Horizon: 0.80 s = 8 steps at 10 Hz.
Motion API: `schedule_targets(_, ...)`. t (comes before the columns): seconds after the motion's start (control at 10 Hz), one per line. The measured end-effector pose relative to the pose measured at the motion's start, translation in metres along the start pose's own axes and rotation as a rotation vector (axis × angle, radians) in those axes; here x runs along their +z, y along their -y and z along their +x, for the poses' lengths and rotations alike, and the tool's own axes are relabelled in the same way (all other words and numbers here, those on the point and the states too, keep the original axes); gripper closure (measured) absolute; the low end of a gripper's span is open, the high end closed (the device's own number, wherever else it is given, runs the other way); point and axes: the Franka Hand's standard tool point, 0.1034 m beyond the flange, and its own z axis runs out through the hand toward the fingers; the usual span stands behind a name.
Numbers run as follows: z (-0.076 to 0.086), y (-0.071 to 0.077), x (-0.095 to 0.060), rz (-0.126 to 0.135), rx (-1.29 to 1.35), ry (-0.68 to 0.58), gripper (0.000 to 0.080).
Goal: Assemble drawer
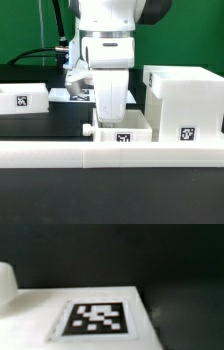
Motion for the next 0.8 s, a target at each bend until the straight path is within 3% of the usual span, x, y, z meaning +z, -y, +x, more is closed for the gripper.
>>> schedule_targets(0.6,-0.0009,-0.0005,-0.0009,0.017,0.02,0.004,0.0758)
schedule_targets(0.7,-0.0009,-0.0006,-0.0006,0.015,0.02,0.003,0.0758)
schedule_targets(0.8,-0.0003,-0.0019,-0.0002,-0.011,0.02,0.0,0.0758)
